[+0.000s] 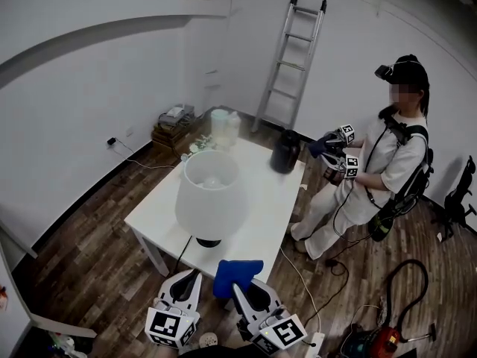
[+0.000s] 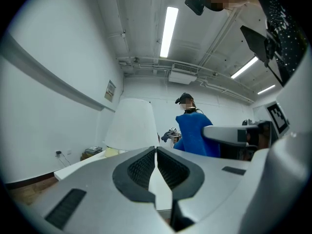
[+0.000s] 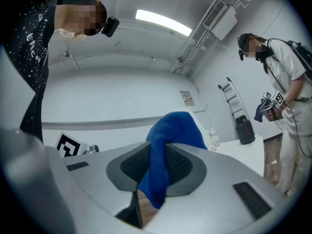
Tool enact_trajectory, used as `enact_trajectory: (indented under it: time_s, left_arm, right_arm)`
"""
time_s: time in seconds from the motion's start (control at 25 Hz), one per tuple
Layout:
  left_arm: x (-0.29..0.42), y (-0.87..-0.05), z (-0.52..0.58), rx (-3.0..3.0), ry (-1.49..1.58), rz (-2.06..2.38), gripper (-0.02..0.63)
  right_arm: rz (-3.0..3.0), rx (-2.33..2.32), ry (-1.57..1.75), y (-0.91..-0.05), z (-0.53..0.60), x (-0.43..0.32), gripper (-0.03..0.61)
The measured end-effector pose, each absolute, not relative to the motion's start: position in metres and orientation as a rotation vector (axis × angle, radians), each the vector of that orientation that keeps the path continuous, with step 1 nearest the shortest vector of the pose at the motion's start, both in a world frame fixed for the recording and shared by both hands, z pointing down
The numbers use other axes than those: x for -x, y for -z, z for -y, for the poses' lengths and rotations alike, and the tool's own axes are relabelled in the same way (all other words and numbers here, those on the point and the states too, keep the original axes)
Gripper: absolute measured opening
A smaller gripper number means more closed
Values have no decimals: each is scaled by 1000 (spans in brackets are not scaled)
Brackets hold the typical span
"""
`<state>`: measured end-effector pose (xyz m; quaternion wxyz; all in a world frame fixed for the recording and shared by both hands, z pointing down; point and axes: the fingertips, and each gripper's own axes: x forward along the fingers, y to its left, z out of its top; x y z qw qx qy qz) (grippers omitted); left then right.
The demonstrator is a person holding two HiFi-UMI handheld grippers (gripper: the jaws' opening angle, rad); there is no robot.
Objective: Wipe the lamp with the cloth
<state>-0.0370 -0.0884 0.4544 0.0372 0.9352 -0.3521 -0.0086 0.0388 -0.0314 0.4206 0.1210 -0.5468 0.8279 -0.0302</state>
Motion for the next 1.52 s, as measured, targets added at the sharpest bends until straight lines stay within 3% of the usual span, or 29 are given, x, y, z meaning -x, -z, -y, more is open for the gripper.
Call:
enact_trajectory:
  time_s: [0.24, 0.52, 0.64, 1.04, 1.52]
  left_arm:
    - [14, -457, 107, -2850, 17, 1058, 18]
    - [21, -436, 131, -2832, 42, 1169, 18]
    - [24, -435, 139, -2817, 49, 1202, 18]
    - [35, -445, 146, -2748, 48, 1278, 18]
    - [31, -455, 151, -2749, -4, 1236, 18]
  right_arm:
    - [-2504, 1673, -53, -416, 57, -64, 77]
    - [-2904, 1512, -729, -327, 126, -72, 78]
    - [-3076, 1384, -838, -297, 156, -63, 77]
    - [-3101, 1271, -419, -319, 182, -51, 77]
    - [-3151, 1412, 112, -458, 156, -87, 77]
